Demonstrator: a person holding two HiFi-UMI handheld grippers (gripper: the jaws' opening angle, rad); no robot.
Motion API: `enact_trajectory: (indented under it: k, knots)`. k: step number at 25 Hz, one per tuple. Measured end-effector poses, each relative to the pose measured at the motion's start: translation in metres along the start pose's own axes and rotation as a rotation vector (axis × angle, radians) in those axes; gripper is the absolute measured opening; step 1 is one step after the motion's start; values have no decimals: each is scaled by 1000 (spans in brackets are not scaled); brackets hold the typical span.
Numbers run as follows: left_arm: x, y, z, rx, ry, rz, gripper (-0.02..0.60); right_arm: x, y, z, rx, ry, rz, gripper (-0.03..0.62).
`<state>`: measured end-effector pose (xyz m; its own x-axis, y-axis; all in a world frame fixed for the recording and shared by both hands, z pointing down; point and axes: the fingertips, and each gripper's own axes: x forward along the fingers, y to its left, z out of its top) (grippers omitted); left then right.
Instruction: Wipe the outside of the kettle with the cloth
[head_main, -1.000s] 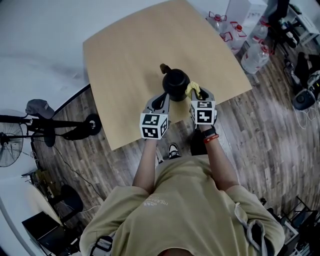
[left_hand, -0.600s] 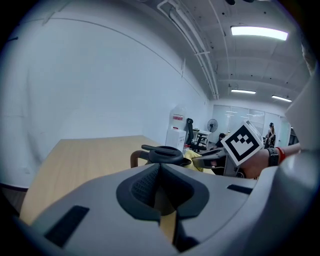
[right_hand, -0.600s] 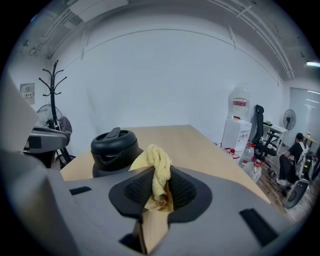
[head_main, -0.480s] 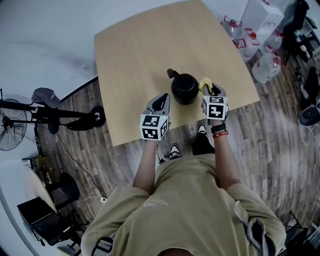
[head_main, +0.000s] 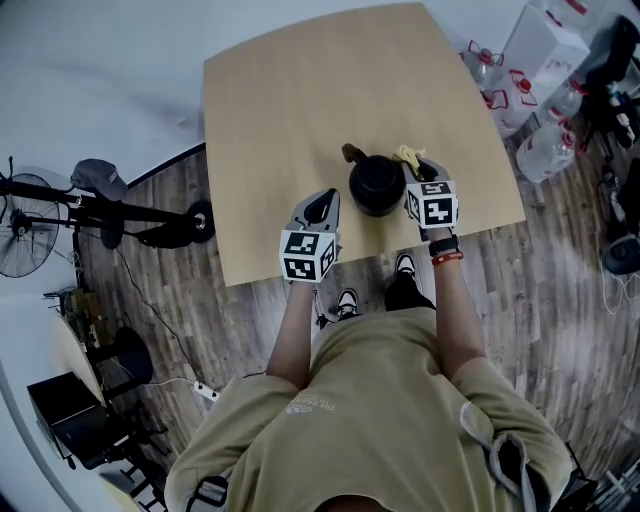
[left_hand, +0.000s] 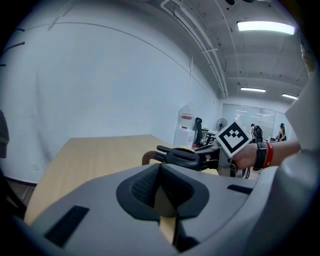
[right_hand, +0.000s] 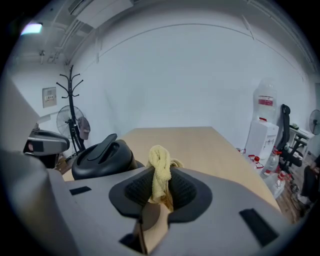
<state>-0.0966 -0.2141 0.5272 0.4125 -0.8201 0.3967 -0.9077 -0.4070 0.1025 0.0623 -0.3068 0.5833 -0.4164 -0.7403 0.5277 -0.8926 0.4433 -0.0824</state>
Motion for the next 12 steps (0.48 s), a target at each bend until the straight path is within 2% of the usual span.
enact_trajectory:
  k: [3, 5, 9, 12]
  knots:
    - [0, 1, 0, -10, 3, 21, 25, 9, 0, 5, -6, 13, 55, 94]
    - [-5, 2, 0, -13, 8, 27, 25, 8, -2, 7, -2, 19, 63, 94]
    - [-19, 7, -2, -11, 4, 17, 25, -13, -4, 6, 37, -7, 7, 94]
    - [-30, 11, -7, -19, -8, 1, 25, -36, -2, -9, 77, -10, -52, 95]
